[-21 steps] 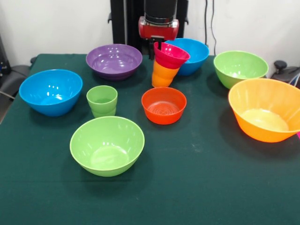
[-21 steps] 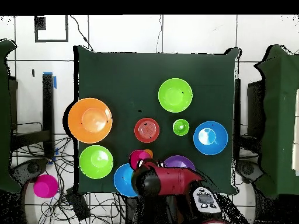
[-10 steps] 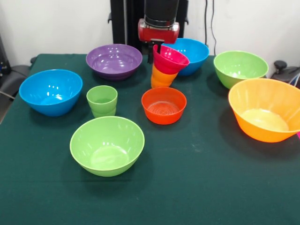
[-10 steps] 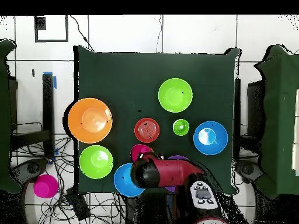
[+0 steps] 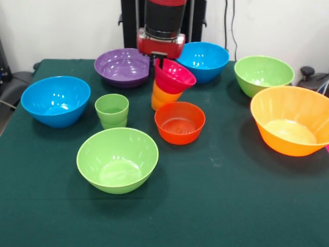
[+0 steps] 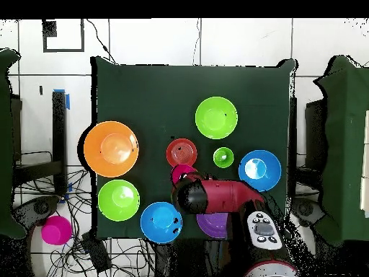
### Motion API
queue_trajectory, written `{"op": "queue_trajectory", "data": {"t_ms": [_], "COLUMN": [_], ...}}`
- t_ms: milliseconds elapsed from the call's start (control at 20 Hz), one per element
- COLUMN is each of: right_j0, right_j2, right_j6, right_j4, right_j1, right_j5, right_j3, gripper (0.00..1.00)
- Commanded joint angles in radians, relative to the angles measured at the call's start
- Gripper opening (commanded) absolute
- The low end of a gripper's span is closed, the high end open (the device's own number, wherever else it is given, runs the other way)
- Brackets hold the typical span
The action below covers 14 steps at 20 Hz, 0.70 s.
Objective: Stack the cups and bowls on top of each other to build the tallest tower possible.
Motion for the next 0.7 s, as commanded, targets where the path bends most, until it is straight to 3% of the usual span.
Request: {"op": "queue_trajectory", "data": {"t_ms": [50,450,550,700], "right_j0": [-0.045,-0.061,-0.101,-0.156], "right_j2": [0.102,0.115,0.168,0.210], "right_j6": [-0.091,-0.053,-0.104,-0.147], "right_j4": [-0.073,-0.069,-0.073,-0.130], "right_j1": [0.059,0.077,0.093,0.095], "right_j5": [0.071,0.051,0.071,0.003], "right_j3": [-0.166,-0.130,-0.130,-0.112], "gripper": [0.00,0.00,0.00,0.00]}}
